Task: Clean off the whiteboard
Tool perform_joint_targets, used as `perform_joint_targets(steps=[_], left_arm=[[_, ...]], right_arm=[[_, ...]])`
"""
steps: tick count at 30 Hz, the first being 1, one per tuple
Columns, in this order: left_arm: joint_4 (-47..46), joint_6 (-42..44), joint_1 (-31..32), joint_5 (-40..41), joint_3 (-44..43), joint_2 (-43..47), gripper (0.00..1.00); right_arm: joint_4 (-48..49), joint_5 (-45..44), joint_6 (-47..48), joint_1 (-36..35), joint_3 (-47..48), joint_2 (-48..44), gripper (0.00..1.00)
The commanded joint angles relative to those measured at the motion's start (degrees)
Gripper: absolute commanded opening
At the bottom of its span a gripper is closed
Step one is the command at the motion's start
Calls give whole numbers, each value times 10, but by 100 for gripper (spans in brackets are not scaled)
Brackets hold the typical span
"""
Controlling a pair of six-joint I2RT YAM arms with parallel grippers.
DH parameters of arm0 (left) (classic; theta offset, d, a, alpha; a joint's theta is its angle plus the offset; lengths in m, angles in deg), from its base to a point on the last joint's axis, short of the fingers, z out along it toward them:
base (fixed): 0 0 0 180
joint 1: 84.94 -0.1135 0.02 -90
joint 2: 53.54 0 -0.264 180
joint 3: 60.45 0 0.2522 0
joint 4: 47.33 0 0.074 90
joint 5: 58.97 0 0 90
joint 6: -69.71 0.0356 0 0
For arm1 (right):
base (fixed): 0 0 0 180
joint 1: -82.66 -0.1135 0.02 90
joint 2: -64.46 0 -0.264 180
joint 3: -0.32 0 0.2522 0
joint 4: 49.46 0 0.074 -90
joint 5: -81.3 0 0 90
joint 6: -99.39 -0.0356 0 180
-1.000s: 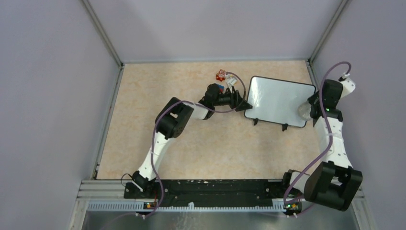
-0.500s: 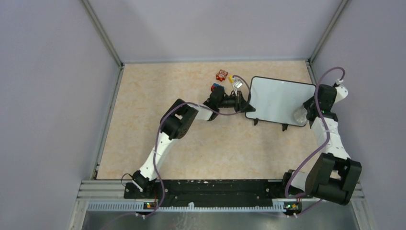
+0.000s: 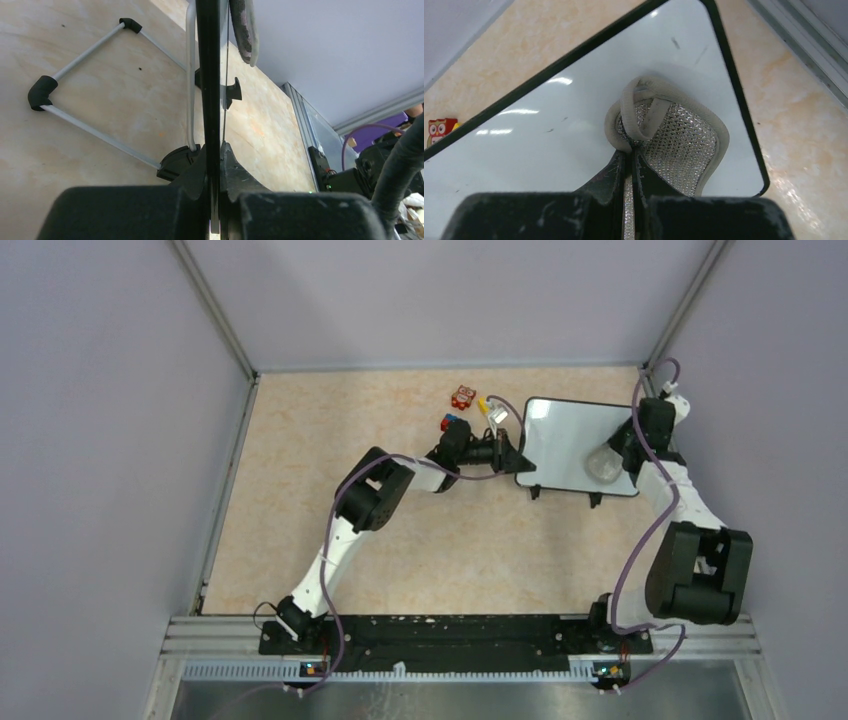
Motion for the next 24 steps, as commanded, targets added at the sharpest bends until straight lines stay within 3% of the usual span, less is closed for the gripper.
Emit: perform_joint_targets(steps=[1, 5, 15, 20, 24], left_arm=[[38, 46, -9, 56, -1, -4, 0], [28, 34, -12, 59, 6, -4, 0], [-6, 4, -21, 57, 16, -7, 0], [-7, 4, -21, 55, 15, -7, 0], [-6, 4, -21, 54, 15, -5, 0]], right_arm=[[33, 43, 26, -68, 77, 40, 0], [30, 21, 8, -65, 84, 38, 0], [-11, 36, -26, 63, 44, 42, 0], [5, 72, -22, 55, 40, 46, 0], [5, 66, 2, 7, 58, 47, 0]])
